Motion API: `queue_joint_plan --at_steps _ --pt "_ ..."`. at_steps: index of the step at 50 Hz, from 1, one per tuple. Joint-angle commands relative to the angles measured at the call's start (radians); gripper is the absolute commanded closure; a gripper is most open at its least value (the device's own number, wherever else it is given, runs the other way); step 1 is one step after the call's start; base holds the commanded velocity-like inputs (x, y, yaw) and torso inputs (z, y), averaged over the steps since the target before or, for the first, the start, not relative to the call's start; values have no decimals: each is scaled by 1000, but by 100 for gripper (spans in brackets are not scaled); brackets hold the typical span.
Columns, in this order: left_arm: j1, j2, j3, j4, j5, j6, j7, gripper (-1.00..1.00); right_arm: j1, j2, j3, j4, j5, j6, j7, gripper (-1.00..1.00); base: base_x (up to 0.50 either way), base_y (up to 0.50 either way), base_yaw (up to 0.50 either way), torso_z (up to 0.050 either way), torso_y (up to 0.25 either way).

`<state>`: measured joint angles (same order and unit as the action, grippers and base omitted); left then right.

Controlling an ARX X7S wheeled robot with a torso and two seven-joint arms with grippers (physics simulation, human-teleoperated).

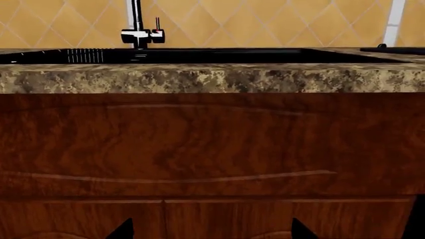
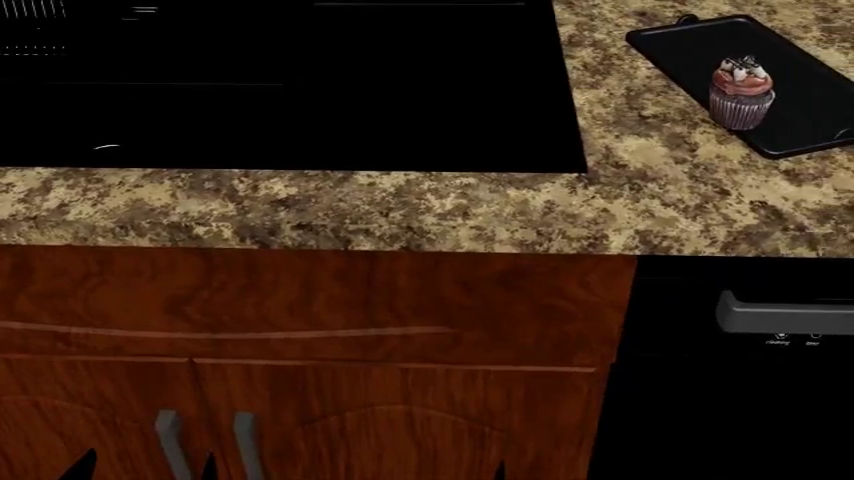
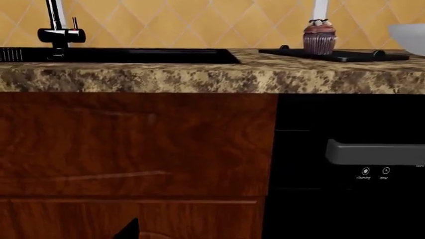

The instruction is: Move the fresh-baked cupcake off the tray onto the counter, and place the bowl used for mixing into the sink.

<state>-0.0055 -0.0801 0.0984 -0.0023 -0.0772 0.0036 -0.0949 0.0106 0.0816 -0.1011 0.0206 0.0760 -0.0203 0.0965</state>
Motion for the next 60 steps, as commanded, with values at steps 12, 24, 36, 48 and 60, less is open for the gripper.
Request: queue_joint_plan --at_steps 12,24,36,48,60 --pt "-1 -25 25 -1 -28 6 -27 -100 -4 24 -25 -17 30 11 29 -100 0 0 0 0 0" --pt "-110 -90 47 343 -132 -386 -7 -100 92 118 -18 -515 111 579 91 -100 -15 -39 0 28 0" --pt "-114 -97 56 349 -134 -385 -17 -100 95 123 -19 -518 121 583 97 -100 0 0 0 50 0" --pt "-121 -104 63 368 -141 -407 -30 -100 93 131 -18 -529 131 586 102 -100 0 0 0 50 0" --pt "-225 -123 42 503 -193 -581 -57 -100 167 149 3 -660 189 735 111 -100 0 0 0 50 0"
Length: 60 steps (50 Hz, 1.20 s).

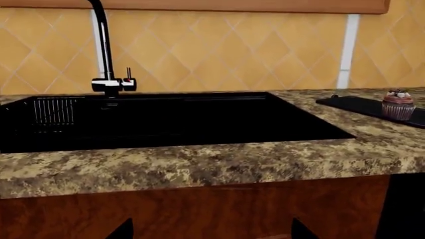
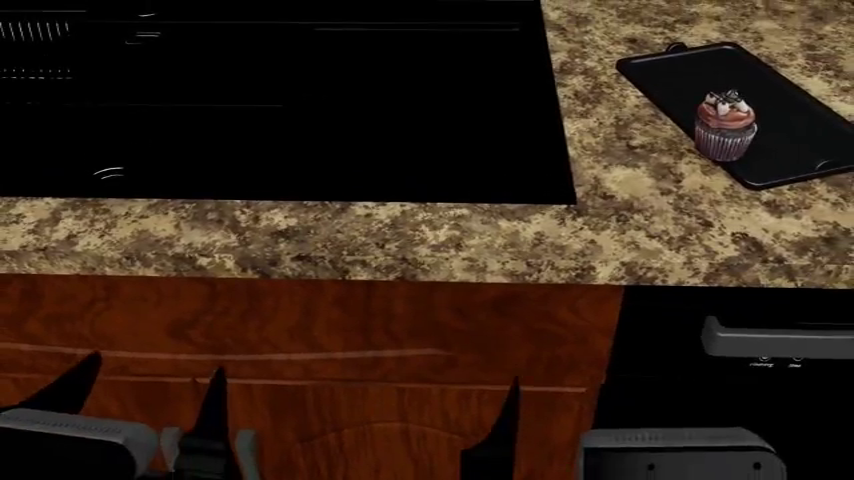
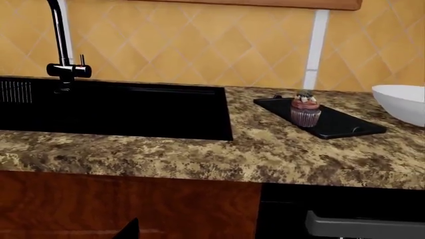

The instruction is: Move the fresh-baked cupcake off the tray onto the counter, and place the bowl used for mixing into the sink.

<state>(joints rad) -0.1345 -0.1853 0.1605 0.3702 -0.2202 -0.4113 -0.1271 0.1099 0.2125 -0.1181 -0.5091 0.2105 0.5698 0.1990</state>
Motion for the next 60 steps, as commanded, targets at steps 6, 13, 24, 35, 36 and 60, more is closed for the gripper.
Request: queue_joint_plan --at_steps 6,13,24,35,36,60 --pt "-124 -19 -21 151 -64 -206 -33 -100 89 20 42 -149 79 171 10 -100 0 0 0 50 0" --pt "-175 -22 -32 185 -97 -279 -42 -100 131 24 66 -175 109 223 16 -100 0 0 0 50 0" --pt "-328 -1 -91 156 -170 -425 -71 -100 228 38 97 -222 156 343 32 -100 0 0 0 45 0" --pt "-370 -10 -85 197 -186 -479 -92 -100 271 44 105 -221 177 385 39 -100 0 0 0 0 0" --pt "-370 -11 -85 197 -187 -479 -92 -100 271 44 105 -221 178 385 39 -100 0 0 0 0 0" --pt "-156 142 -22 -313 108 93 123 -100 22 -156 106 77 -220 -114 -174 -100 0 -210 0 0 0"
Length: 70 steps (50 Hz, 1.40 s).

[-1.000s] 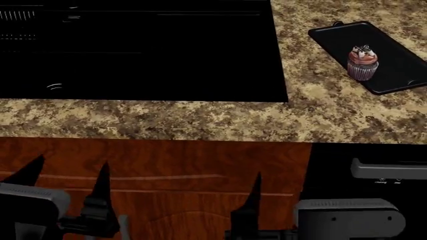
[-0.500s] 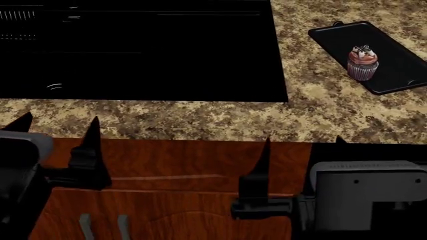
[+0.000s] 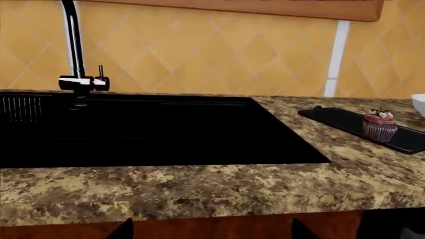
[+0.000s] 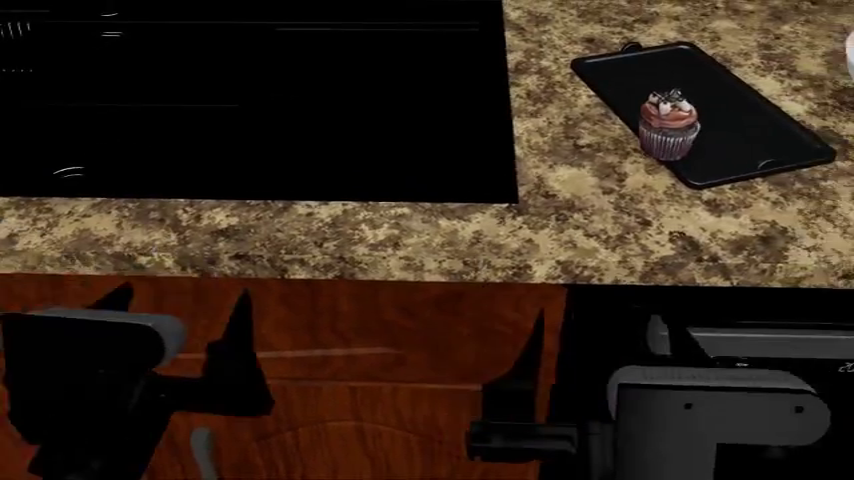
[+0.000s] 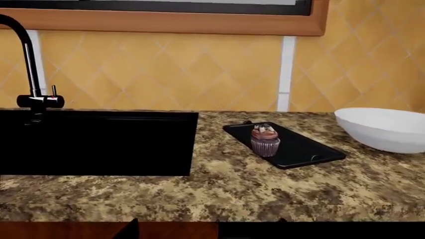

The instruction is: Move the fresh-baked cupcake off the tray onto the counter, and place the bowl used for mixing into the sink.

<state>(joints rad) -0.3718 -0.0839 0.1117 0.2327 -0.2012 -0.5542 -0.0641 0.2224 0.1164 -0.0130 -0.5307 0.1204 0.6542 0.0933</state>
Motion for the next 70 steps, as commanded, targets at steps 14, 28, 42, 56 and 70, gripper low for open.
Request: queue_joint_plan --at_steps 14,28,42,56,70 --pt "87 15 52 -135 66 206 31 -100 -91 -38 -9 97 -98 -203 -48 -100 0 -467 0 0 0" --pt "108 -17 70 38 62 97 -22 -100 -110 -17 6 68 -55 -203 -36 -100 0 -470 0 0 0" --pt "108 -33 77 111 47 63 -50 -100 -116 4 15 12 -30 -175 -13 -100 0 -478 0 0 0" --pt "74 -49 66 237 15 -35 -56 -100 -88 24 0 -47 -20 -124 0 -100 46 -500 0 0 0" --pt "66 -60 54 247 -5 -37 -64 -100 -77 42 -27 -64 -31 -120 17 -100 231 -397 0 0 0"
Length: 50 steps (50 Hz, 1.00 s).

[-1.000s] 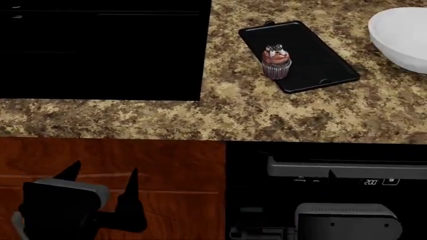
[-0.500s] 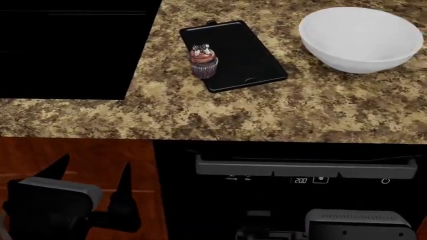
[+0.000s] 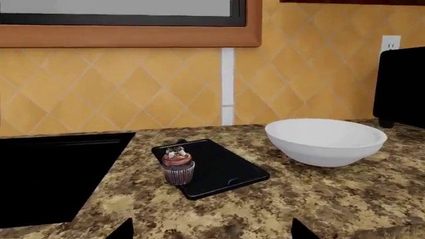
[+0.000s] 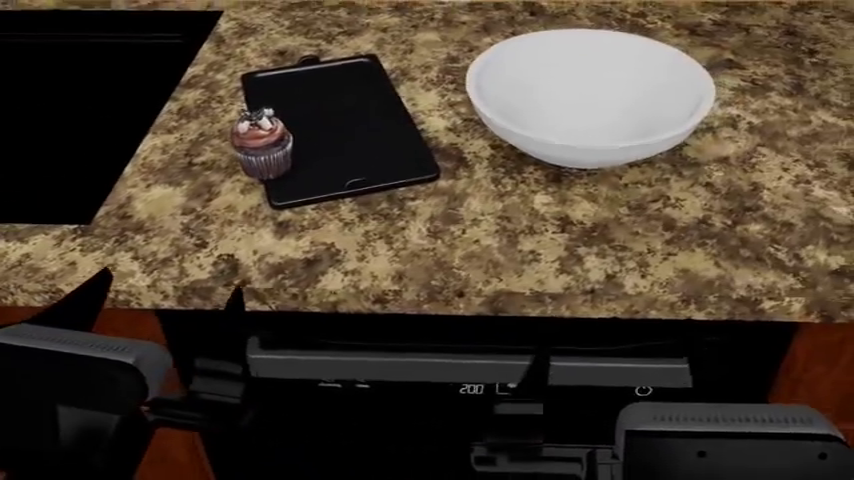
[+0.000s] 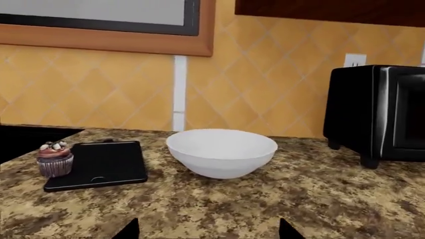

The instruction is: Move the fresh-baked cupcake off the tray onto the counter, and place the bowl used for mixing into the sink.

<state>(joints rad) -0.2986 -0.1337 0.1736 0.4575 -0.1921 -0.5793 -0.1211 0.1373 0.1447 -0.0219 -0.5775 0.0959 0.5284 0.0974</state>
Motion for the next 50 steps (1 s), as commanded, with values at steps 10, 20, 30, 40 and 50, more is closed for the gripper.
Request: queue_joint_plan --at_steps 10,20,30,40,50 --pt "-93 -29 0 117 -26 -133 -30 -100 92 48 -37 -158 -14 156 22 -100 429 -226 0 0 0" --pt "-85 -35 -19 132 -41 -127 -39 -100 83 65 -85 -124 -50 107 33 -100 485 -75 0 0 0" --pt "-86 -40 -16 131 -48 -125 -46 -100 83 70 -87 -124 -44 107 39 -100 500 0 0 0 2" --pt "-87 -45 -13 131 -54 -123 -52 -100 84 74 -90 -124 -39 106 45 -100 500 0 0 0 0" --pt "-100 -49 4 144 -50 -135 -66 -100 73 99 -120 -120 -72 93 58 -100 486 84 0 0 1"
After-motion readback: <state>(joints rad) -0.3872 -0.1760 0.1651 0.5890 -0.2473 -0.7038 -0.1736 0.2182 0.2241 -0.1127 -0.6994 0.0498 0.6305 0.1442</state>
